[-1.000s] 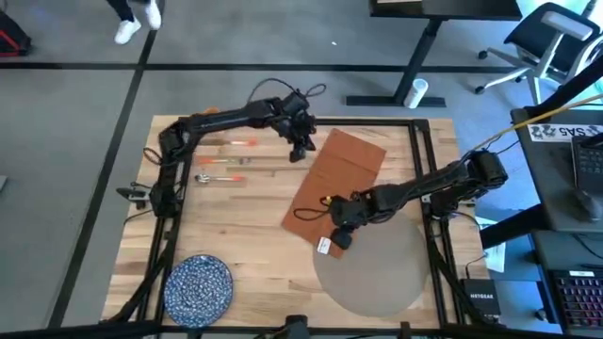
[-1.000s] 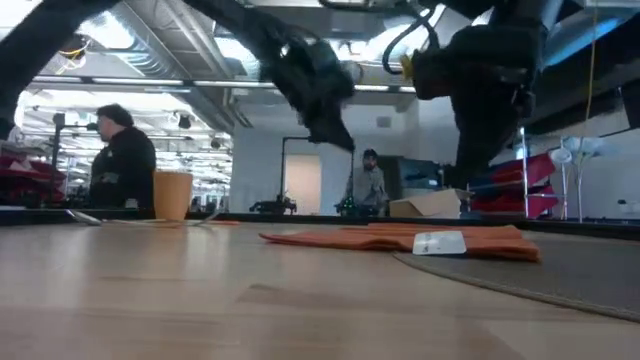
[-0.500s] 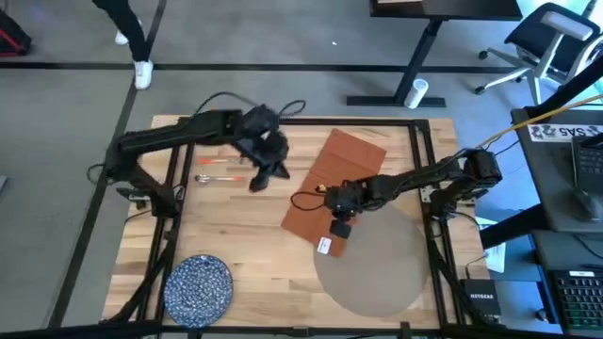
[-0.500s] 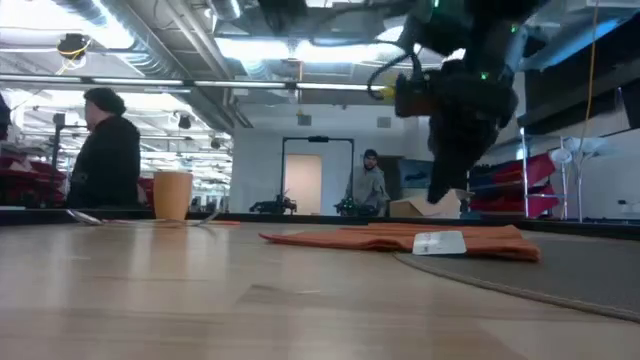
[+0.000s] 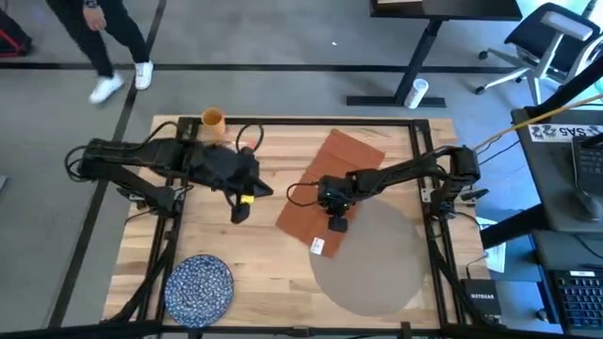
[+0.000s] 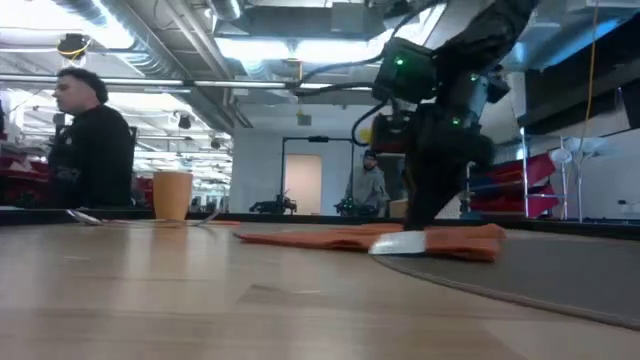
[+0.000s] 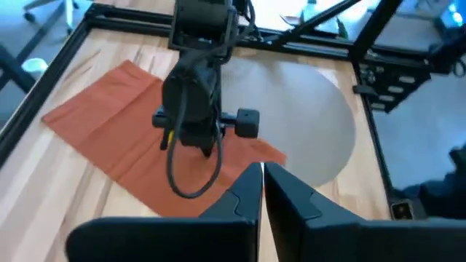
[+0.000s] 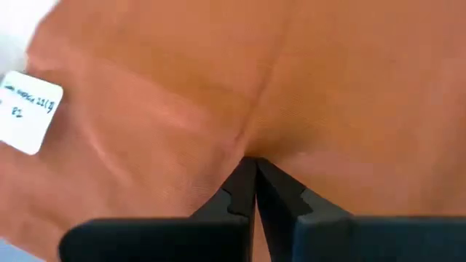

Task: Set table place
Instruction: Fold the orange napkin

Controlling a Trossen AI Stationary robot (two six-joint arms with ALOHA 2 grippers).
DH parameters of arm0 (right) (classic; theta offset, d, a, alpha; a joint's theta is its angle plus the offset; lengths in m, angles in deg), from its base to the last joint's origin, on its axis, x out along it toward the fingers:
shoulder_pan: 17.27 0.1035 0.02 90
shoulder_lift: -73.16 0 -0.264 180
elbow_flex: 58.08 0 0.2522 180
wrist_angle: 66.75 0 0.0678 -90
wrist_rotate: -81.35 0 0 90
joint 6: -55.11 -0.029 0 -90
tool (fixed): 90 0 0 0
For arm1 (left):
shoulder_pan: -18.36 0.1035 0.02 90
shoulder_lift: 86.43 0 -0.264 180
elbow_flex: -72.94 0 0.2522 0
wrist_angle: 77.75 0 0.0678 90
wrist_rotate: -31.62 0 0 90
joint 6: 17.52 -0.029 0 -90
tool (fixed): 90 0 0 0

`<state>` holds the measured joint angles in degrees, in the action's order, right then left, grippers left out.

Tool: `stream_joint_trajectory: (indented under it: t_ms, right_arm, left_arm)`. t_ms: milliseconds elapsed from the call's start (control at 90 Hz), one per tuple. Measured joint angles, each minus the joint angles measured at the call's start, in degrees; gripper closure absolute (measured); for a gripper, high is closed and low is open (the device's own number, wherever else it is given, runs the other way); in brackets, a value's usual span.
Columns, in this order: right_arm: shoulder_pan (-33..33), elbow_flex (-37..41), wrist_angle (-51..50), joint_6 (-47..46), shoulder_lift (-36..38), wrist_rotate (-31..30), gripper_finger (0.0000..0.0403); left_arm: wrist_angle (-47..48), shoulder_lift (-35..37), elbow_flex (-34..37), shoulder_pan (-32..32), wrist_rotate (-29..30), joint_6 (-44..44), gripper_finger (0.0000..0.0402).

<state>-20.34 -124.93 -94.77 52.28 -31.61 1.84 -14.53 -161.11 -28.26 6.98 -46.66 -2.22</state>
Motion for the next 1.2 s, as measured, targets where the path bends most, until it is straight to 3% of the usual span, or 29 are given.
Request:
stream_joint_trajectory:
  t_ms: [144, 378, 544, 644, 767, 967, 1067, 1200]
  right_arm:
    - [-0.6, -1.9, 5.5, -0.2, -1.7, 0.3, 0.0403]
    - [-3.8, -10.4, 6.6, -4.9, -4.5, -1.1, 0.0403]
    - [-6.7, -17.5, 4.0, -2.8, -2.2, -1.0, 0.0403]
    - [-9.1, -20.7, -2.1, 2.3, -0.2, -4.5, 0.0403]
    - [-13.2, -21.3, -11.5, 9.8, 0.4, -10.9, 0.0403]
    - [-21.2, -20.8, -23.8, 20.1, 0.7, -14.7, 0.0403]
    - [-25.2, -19.7, -24.9, 21.9, 0.7, -14.9, 0.0403]
    - [-29.6, -17.9, -25.6, 24.1, 0.7, -14.5, 0.0403]
  left_arm:
    - [2.4, 0.0, 0.0, -2.9, 4.1, 4.8, 0.0402]
    - [2.8, -0.3, 0.6, -5.6, 9.4, 9.3, 0.0402]
    - [4.0, -0.5, 7.5, -5.5, 10.3, 15.9, 0.0402]
    - [3.3, -0.5, 13.8, -5.5, 10.2, 20.1, 0.0402]
    - [-5.3, -0.5, 23.1, -5.0, 10.1, 23.3, 0.0402]
    - [-27.0, -1.3, 34.8, -2.6, 8.3, 25.2, 0.0402]
    - [-32.5, -3.1, 37.7, -1.4, 6.3, 25.7, 0.0402]
    - [-32.5, -7.2, 38.3, -0.8, 4.7, 26.7, 0.0402]
